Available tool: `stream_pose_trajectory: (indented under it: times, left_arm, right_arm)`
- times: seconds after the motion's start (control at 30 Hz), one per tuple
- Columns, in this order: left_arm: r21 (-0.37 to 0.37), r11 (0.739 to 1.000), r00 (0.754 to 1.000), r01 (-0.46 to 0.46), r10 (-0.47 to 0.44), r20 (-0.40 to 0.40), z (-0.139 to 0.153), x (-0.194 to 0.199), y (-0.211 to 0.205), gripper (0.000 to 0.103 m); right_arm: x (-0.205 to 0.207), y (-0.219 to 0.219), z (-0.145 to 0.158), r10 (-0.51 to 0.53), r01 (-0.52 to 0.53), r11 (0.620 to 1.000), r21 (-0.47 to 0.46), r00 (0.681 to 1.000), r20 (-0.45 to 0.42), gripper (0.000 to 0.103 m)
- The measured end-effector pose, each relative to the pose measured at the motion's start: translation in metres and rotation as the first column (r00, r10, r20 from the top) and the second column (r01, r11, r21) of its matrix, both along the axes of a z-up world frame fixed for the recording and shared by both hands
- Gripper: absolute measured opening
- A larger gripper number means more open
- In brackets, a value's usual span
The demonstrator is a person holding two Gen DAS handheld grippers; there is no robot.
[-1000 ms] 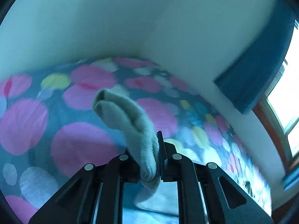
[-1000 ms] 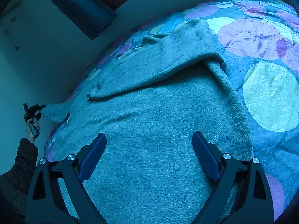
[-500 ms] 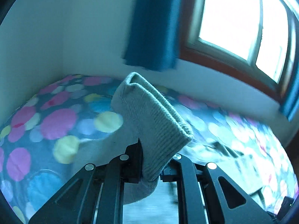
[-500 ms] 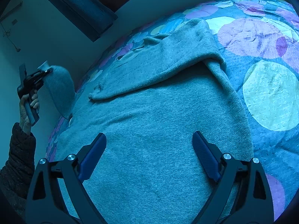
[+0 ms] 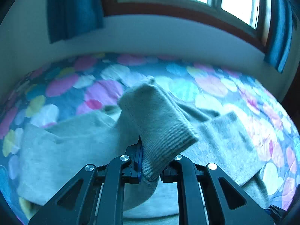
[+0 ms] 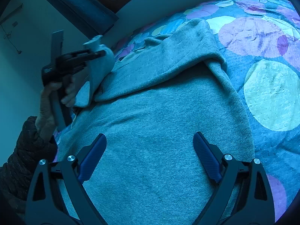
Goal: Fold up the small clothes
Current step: 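Grasp the other sleeve cuff with the left gripper and lay it across the body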
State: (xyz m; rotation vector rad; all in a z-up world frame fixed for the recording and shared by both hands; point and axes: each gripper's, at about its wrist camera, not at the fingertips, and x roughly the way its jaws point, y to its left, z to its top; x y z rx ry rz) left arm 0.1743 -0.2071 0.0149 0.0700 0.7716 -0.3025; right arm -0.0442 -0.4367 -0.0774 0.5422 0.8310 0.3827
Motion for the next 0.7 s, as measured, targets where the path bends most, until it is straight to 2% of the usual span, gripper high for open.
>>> stream_pose_trajectory:
  times: [0.3,0.33,0.4,0.47,0.57,0.7]
  left_arm:
    - [0.054,0.998,0.995,0.035,-0.030,-0.098,-0.061,0.003,-0.040,0.014]
    - [0.066,0.997,0.994,0.036,-0.029,-0.101,-0.067,0.002,-0.043,0.015]
    - [0.082,0.995,0.995,0.049,-0.041,-0.096,-0.072,-0.001,-0.049,0.024]
    - [0.085,0.993,0.994,0.080,-0.073,-0.086,-0.071,-0.006,-0.055,0.042]
    - [0.024,0.991,0.988,0.128,-0.126,-0.091,-0.057,-0.018,-0.055,0.055]
    - [-0.041,0.985,0.985,0.169,-0.170,-0.036,-0.023,-0.048,-0.039,0.061]
  right_arm:
    - [0.001,0.000,0.000,0.000,0.000,1.000,0.004,1.000,0.000,0.094]
    - [0.001,0.000,0.000,0.000,0.000,1.000,0.004,1.000,0.000,0.094]
    - [0.001,0.000,0.000,0.000,0.000,1.000,0.004,1.000,-0.001,0.094]
    - [0.001,0.000,0.000,0.000,0.000,1.000,0.005,1.000,0.001,0.094]
    - [0.000,0.002,0.000,-0.001,0.001,1.000,0.008,1.000,0.002,0.094]
    - [0.000,0.002,0.000,-0.002,0.002,1.000,0.011,1.000,0.006,0.094]
